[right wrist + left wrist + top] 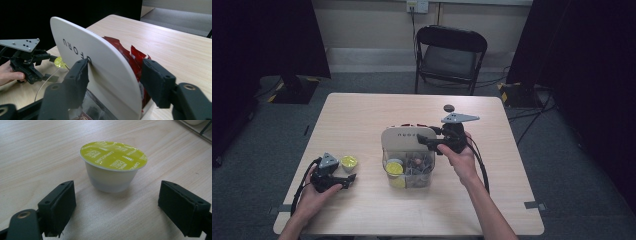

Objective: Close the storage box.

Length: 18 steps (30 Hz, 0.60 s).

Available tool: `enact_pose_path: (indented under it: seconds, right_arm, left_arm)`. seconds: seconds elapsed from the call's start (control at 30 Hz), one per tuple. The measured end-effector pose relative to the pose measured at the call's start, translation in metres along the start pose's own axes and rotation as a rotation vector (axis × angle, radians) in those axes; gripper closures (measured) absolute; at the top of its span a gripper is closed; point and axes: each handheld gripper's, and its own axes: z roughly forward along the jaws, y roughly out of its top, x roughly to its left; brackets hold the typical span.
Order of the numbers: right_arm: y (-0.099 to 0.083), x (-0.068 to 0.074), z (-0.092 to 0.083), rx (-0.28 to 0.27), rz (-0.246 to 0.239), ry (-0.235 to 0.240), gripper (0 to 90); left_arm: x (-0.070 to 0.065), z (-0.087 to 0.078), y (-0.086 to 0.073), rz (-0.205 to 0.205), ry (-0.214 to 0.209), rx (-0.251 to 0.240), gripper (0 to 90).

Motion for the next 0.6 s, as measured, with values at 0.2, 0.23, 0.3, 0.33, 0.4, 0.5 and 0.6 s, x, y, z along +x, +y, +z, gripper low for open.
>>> enact_pose_path:
  seconds: [0.2, 0.23, 0.3, 0.33, 0.4, 0.5, 0.6]
  right_arm:
    - [0.0017, 0.0036, -0.0007, -0.014, -0.003, 0.01, 45.0]
    - [0.0019, 0.004, -0.0007, -0.015, -0.003, 0.012, 45.0]
    - [0.002, 0.0051, -0.001, -0.018, -0.007, 0.013, 45.0]
    - [0.0021, 0.0056, -0.0011, -0.017, -0.007, 0.018, 45.0]
    - [0.0025, 0.007, -0.0016, -0.022, -0.01, 0.021, 44.7]
    - [0.0032, 0.0081, -0.0016, -0.022, -0.012, 0.024, 44.8]
    - [0.0041, 0.0086, -0.0014, -0.026, -0.014, 0.03, 44.9]
  left_arm:
    - [-0.0001, 0.0, 0.0, -0.001, 0.0, 0.0, 14.1]
    - [-0.0001, 0.0, 0.0, -0.001, -0.001, 0.0, 14.1]
    - [0.0, 0.0, 0.0, 0.0, -0.001, 0.0, 14.1]
    - [0.0001, 0.0, 0.0, 0.0, -0.001, 0.0, 14.1]
    - [0.0001, 0.0, 0.0, 0.0, -0.001, 0.0, 14.1]
    - [0.0001, 0.0, 0.0, -0.002, -0.003, -0.001, 14.1]
    - [0.0004, -0.0001, 0.0, 0.0, -0.005, 0.0, 14.1]
